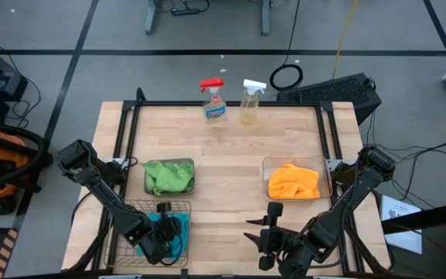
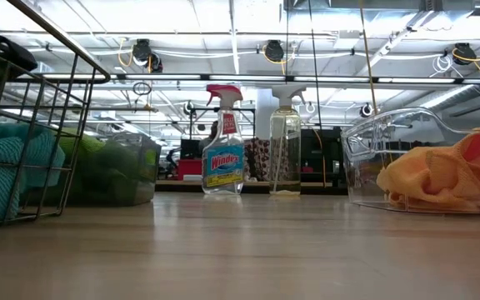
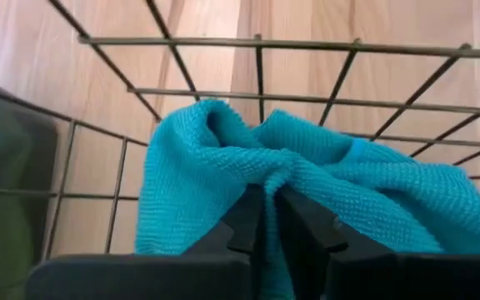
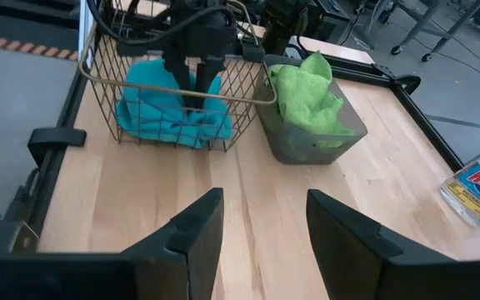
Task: Sort microfiber towel by color & place in baskets
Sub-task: Put the blue microfiber towel into the wire basket, then return to Home Position
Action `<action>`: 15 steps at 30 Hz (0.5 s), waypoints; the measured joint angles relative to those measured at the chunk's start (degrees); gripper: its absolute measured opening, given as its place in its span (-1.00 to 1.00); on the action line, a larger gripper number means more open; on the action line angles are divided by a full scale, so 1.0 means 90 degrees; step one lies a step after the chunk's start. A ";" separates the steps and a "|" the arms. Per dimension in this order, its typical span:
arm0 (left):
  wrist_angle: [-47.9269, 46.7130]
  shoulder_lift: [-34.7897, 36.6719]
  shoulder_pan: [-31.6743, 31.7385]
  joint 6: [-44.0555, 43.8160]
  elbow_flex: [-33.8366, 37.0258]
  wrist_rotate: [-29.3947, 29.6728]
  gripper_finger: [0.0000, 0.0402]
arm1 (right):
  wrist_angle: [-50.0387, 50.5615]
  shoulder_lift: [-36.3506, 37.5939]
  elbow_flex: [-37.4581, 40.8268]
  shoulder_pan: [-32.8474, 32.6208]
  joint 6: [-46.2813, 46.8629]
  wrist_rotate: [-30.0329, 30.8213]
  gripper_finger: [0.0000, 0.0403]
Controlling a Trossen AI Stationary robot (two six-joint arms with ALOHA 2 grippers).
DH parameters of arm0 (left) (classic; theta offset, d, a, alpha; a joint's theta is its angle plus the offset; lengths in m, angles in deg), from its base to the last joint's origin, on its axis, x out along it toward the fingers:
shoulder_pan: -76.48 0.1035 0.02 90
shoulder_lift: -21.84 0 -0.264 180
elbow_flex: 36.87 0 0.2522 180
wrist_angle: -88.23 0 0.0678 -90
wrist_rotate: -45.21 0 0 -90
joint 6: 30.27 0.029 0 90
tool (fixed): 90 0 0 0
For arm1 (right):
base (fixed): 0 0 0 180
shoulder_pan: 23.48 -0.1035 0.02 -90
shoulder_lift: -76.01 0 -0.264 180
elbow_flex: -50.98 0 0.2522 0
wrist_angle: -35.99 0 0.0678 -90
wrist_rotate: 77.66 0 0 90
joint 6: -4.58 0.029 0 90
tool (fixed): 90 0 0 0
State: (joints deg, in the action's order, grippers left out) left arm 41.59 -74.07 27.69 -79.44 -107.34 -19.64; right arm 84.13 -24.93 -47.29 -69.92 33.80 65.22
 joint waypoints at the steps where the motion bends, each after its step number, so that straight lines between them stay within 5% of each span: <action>1: -0.0019 0.0044 -0.0003 -0.0002 0.0000 -0.0028 -0.73 | 0.0063 -0.0001 0.0000 0.0000 -0.0013 -0.0005 -0.18; 9: -0.0347 0.0963 -0.0003 -0.0161 0.0000 -0.0243 -0.25 | 0.0261 0.0001 0.0000 0.0000 -0.0401 0.0141 -0.18; 15: -0.0612 0.2000 0.0022 0.0285 0.0000 -0.0303 -0.12 | 0.0469 0.0111 0.0000 -0.0004 -0.0976 0.0077 -0.19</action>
State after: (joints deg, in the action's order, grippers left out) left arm 36.08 -56.07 27.88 -76.87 -107.34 -22.37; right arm 88.35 -23.93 -47.29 -69.95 25.02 65.91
